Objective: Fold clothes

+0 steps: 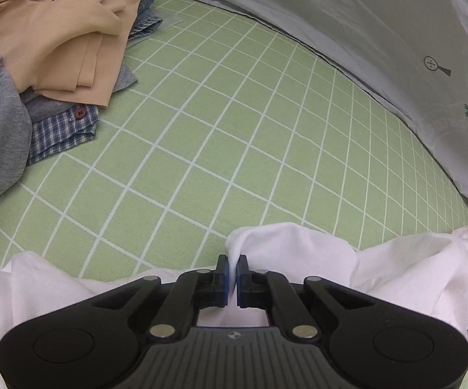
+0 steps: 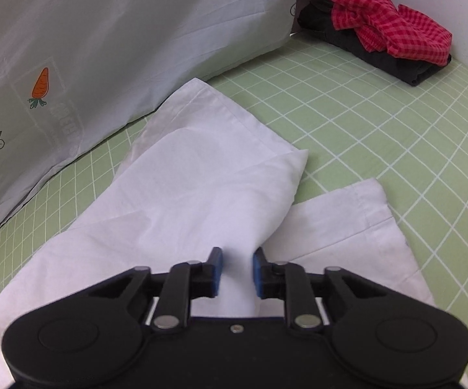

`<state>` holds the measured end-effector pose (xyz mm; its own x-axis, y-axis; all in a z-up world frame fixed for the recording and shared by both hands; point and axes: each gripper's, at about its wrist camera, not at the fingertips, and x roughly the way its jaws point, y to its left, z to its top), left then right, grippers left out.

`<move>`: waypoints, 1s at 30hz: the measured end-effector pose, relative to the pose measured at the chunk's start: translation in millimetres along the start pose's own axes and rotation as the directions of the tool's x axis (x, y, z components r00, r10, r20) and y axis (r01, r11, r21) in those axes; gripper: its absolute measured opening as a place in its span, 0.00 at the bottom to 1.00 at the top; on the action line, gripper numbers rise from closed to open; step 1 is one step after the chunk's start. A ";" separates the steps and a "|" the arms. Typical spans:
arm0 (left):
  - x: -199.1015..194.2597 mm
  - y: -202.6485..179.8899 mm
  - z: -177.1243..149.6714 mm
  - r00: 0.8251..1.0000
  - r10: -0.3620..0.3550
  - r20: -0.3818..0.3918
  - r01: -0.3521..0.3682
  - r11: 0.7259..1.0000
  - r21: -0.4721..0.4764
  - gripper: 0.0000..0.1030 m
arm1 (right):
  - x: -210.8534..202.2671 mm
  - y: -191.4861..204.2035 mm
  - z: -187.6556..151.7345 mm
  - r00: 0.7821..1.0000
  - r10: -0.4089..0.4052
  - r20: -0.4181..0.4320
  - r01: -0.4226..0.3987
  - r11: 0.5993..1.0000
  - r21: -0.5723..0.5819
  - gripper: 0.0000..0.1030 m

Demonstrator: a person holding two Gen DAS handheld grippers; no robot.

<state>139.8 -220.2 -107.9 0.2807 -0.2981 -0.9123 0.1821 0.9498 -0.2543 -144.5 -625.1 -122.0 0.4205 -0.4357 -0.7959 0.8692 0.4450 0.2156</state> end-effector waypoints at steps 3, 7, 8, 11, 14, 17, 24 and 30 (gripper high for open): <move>-19.6 1.2 4.1 0.998 0.009 0.064 -0.009 1.000 0.012 0.03 | -20.5 4.5 6.0 0.997 -0.020 0.073 0.024 0.998 -0.056 0.03; -51.8 14.5 16.6 0.983 0.046 0.180 -0.038 0.998 -0.044 0.03 | -56.3 8.9 20.9 0.980 -0.033 0.197 0.053 0.994 -0.100 0.02; -60.6 21.5 19.8 0.976 0.049 0.214 -0.034 0.997 -0.075 0.03 | -64.5 12.5 26.9 0.974 -0.023 0.223 0.049 0.993 -0.112 0.02; -84.9 40.9 28.2 0.951 0.029 0.307 0.025 0.985 -0.170 0.03 | -89.0 23.8 45.1 0.954 0.013 0.299 0.033 0.988 -0.148 0.02; -104.8 43.6 35.3 0.913 0.055 0.405 0.023 0.982 -0.186 0.03 | -111.6 43.8 62.5 0.926 0.058 0.373 0.025 0.977 -0.212 0.02; -110.0 42.9 40.4 0.871 0.167 0.463 -0.088 0.979 -0.186 0.03 | -116.6 86.7 72.3 0.894 0.139 0.426 0.011 0.943 -0.333 0.03; -98.2 110.7 34.7 0.844 0.370 0.389 -0.214 0.896 -0.389 0.03 | -84.6 138.8 68.8 0.918 0.248 0.310 -0.106 0.906 -0.410 0.38; -83.7 127.3 23.5 0.865 0.380 0.329 -0.224 0.878 -0.423 0.04 | -23.2 97.7 54.4 0.992 0.090 0.091 -0.070 0.976 -0.205 0.41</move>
<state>161.6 -76.5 -56.4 0.6221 0.0716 -0.7796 -0.3021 0.9407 -0.1546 -55.3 -614.1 -51.7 0.5189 -0.4634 -0.7183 0.7661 0.6249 0.1503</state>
